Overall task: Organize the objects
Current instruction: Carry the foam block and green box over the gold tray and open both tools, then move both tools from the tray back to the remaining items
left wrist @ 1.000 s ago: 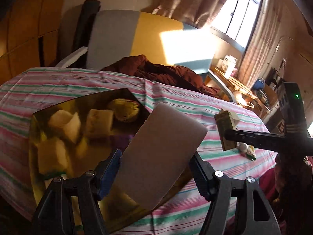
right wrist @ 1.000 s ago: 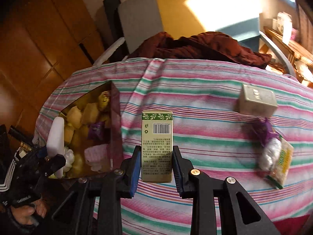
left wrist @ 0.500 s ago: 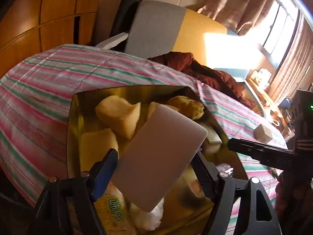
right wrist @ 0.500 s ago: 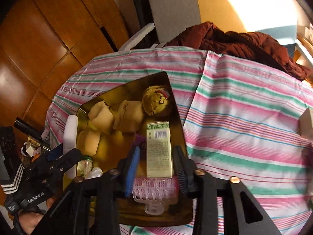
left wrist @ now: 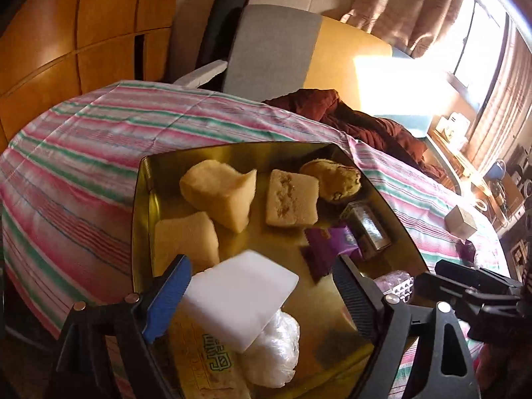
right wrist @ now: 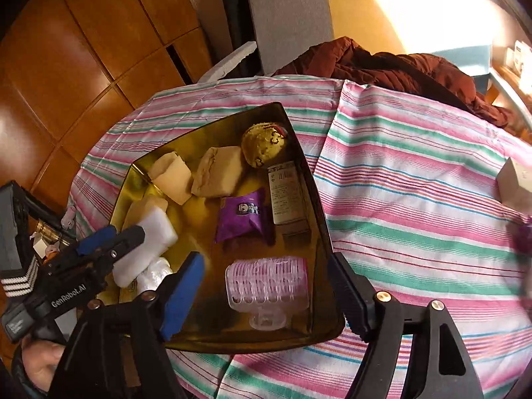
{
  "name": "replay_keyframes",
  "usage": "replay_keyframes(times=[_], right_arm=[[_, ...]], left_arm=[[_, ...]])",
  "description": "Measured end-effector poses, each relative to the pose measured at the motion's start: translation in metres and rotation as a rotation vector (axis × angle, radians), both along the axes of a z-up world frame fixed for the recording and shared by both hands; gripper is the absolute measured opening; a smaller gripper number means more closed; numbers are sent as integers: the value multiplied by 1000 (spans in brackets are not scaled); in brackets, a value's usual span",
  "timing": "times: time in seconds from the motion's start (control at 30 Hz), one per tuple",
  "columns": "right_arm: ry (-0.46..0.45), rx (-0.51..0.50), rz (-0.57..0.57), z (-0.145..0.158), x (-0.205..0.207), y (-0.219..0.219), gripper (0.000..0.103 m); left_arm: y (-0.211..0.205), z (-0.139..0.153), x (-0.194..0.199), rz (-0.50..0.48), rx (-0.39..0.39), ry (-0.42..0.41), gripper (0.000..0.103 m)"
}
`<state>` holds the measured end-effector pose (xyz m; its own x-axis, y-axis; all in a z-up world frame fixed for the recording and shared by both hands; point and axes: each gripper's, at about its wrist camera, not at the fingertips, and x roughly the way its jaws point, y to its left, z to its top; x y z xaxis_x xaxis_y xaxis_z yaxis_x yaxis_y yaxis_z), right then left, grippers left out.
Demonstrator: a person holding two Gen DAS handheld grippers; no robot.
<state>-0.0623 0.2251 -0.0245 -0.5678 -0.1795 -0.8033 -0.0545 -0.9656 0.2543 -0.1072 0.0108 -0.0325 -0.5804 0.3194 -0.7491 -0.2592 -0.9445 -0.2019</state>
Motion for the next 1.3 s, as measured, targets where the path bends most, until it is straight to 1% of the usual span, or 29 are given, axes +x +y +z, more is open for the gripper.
replay_keyframes(times=[0.03,0.13,0.27,0.37,0.47,0.57,0.63,0.77,0.87,1.03,1.1,1.3], right_arm=[[5,1,0,0,2,-1,79],[11,8,0,1,6,-4,79],[29,12,-10,2,14,-7,84],[54,67,-3,2,19,-17,87],[87,133,2,2,25,-25,93],[111,158,-1,4,28,-28,96],[127,175,-7,5,31,-30,103],[156,213,-13,10,37,-33,103],[169,230,-17,13,40,-33,103],[182,237,-32,18,45,-30,103],[185,239,-39,20,46,-28,103],[179,237,-70,20,50,-16,103]], left_arm=[[0,3,-3,-3,4,-5,89],[-6,14,-1,32,25,26,89],[-7,14,12,50,-20,37,88],[-10,14,24,70,-51,59,88],[-16,12,34,96,-72,67,88],[-22,12,40,118,-70,74,88],[-22,12,44,123,-81,85,88],[-17,18,53,104,-100,128,88],[-11,24,60,76,-99,158,88],[0,30,69,34,-104,182,88],[2,33,73,21,-91,196,88],[11,35,80,-17,-92,202,88]])
